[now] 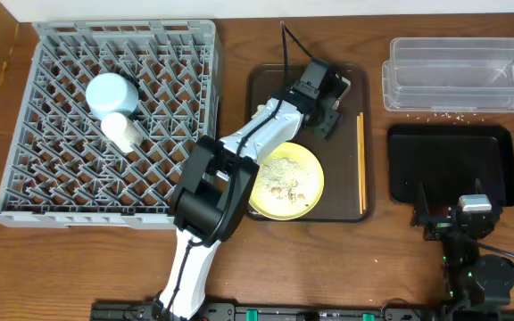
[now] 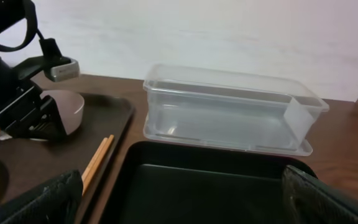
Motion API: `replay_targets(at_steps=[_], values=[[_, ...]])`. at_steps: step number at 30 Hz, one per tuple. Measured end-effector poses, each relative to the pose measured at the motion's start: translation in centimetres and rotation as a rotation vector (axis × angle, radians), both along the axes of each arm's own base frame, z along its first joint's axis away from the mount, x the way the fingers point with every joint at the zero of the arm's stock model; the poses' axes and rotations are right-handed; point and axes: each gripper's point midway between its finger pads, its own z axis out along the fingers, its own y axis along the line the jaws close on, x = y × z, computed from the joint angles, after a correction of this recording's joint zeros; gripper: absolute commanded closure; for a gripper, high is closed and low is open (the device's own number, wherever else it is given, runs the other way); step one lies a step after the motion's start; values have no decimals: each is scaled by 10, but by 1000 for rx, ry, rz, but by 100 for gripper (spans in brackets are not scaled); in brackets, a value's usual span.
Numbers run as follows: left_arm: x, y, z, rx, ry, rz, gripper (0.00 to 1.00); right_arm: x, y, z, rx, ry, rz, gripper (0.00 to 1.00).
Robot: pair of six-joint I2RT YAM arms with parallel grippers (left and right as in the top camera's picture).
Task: Sort waste into correct bins and load items into the dishwasher
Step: 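Reach the left gripper to the pink bowl rim and grasp it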
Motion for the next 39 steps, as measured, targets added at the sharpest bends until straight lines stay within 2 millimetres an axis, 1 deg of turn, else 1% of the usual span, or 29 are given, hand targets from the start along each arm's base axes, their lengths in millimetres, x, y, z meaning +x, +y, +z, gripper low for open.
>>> replay_targets(at_steps=[7, 18, 26, 39], values=[[4, -3, 7, -17, -22, -2, 44, 0, 0, 0, 0, 0, 0, 1], [3, -2, 6, -14, -17, -1, 45, 0, 0, 0, 0, 0, 0, 1], [2, -2, 6, -13, -16, -2, 48, 0, 0, 0, 0, 0, 0, 1], [2, -2, 6, -13, -16, -2, 47, 0, 0, 0, 0, 0, 0, 1]])
